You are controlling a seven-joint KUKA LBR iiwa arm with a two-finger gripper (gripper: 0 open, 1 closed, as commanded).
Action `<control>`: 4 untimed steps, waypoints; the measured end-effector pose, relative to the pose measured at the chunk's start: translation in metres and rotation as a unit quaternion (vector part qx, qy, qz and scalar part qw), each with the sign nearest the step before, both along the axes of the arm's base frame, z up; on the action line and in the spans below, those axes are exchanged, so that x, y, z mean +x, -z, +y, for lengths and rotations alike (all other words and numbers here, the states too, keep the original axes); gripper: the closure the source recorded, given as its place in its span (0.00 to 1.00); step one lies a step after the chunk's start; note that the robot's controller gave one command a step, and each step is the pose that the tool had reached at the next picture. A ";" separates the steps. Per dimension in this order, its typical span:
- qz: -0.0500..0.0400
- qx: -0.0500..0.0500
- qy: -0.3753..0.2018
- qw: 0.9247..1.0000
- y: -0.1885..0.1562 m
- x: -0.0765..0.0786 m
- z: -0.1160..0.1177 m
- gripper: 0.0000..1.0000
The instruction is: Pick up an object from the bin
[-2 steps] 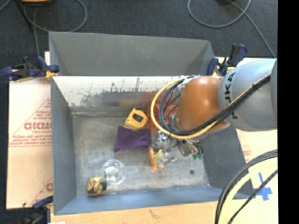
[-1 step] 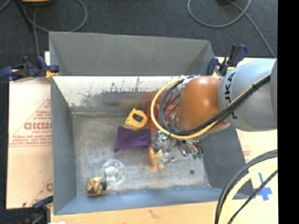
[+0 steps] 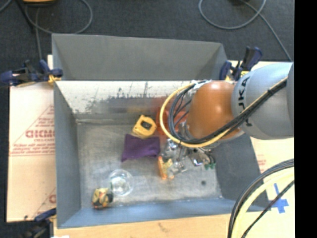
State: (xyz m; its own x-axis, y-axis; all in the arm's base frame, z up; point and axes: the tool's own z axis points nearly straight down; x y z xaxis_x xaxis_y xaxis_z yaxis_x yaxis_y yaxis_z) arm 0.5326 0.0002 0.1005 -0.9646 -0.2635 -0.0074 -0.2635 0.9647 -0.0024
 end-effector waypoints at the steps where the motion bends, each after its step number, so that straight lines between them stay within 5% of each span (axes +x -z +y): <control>1: 0.000 0.000 0.000 1.000 0.000 0.000 0.000 1.00; 4: 0.000 0.000 0.000 1.000 0.000 0.000 0.000 1.00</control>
Offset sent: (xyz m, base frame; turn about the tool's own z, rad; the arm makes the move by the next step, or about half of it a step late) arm -0.0441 0.0484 0.0532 -0.1058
